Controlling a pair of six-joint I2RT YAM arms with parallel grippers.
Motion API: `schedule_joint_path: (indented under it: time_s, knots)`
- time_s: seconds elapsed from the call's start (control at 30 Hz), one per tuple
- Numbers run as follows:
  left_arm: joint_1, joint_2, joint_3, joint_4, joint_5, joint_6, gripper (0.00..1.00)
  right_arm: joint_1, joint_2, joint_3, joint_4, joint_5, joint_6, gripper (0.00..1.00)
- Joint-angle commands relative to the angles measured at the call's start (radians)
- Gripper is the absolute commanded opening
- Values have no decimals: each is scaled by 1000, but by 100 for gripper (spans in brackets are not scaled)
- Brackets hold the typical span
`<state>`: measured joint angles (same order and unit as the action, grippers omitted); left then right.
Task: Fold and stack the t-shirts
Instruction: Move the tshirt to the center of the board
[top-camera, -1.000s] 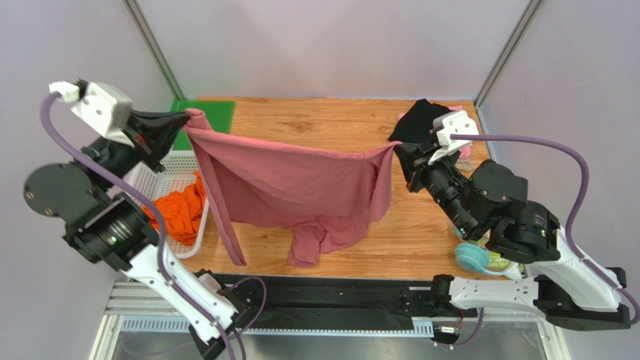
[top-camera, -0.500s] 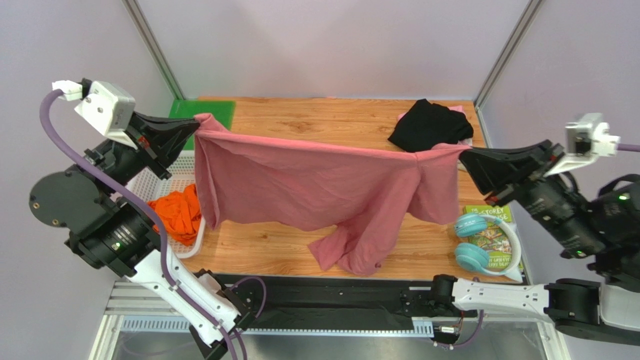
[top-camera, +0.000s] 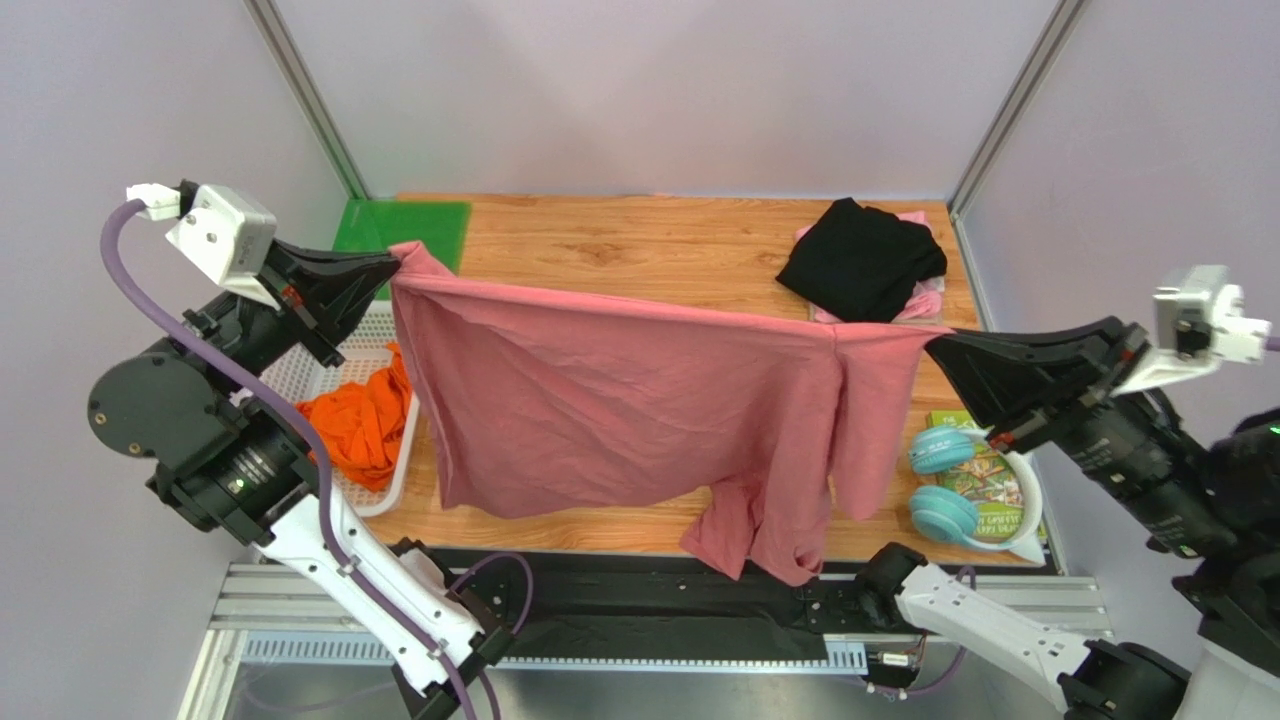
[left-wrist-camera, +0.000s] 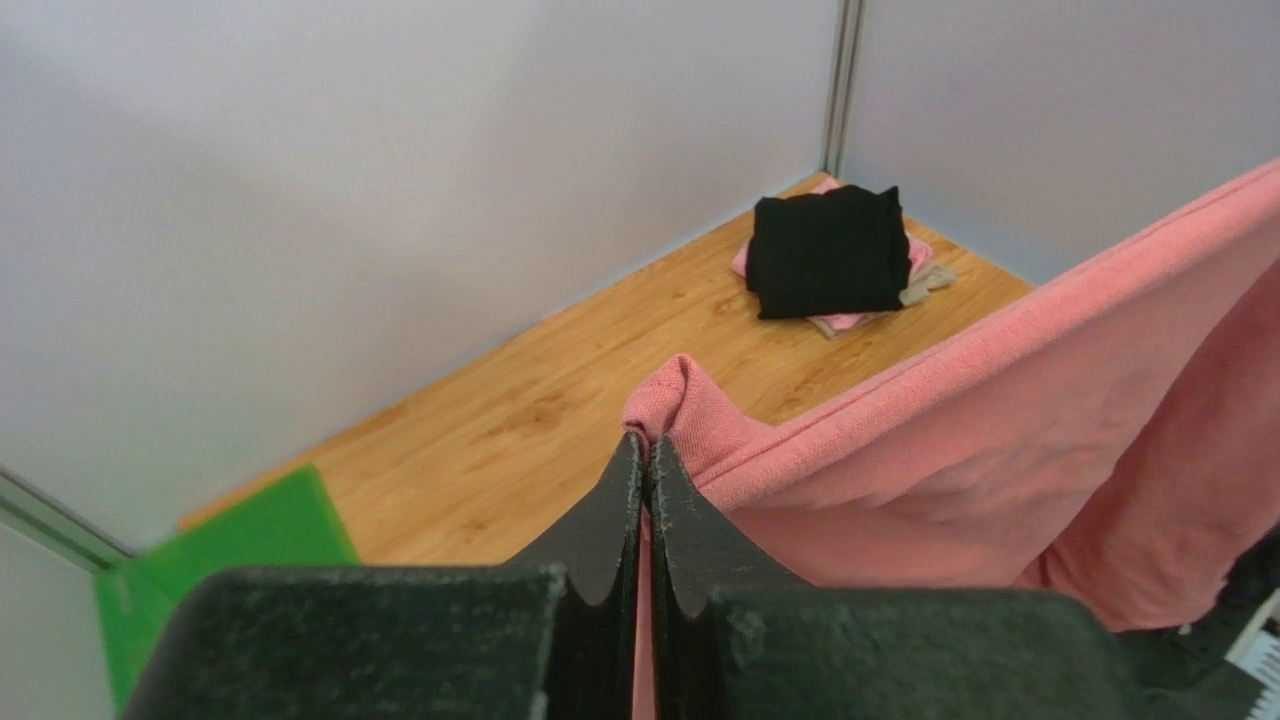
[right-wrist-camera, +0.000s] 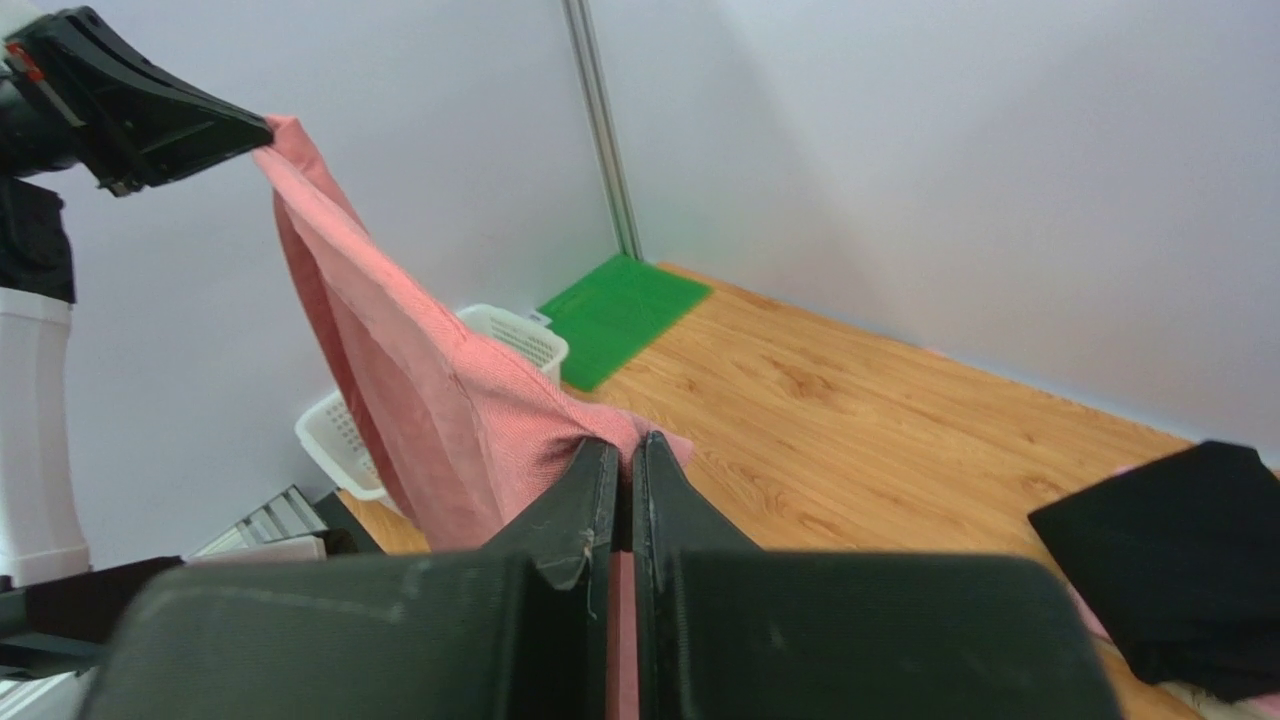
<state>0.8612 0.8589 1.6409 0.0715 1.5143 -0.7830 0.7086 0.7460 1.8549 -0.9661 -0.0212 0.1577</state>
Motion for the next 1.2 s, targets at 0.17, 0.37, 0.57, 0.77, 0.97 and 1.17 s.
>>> schedule_joint_path:
  time_s: [0.17,0.37,0.57,0.77,0.97,1.17]
  knots:
    - [10,28,-456,120,250,31,0,-11,114,-227,121,291,-12,0]
    - [-40,107,-671,298,250,-20,0,-136,230,-315,211,235,31,0]
    - [-197,253,-865,724,250,-252,0,-355,248,-431,294,119,82,0]
    - [-344,497,-866,1306,250,-676,0,-399,276,-487,331,81,75,0]
    - [-399,660,-759,1312,225,-685,0,-406,476,-533,434,-16,80,0]
    - [-510,894,-632,1318,222,-694,0,-406,709,-398,484,-59,83,0]
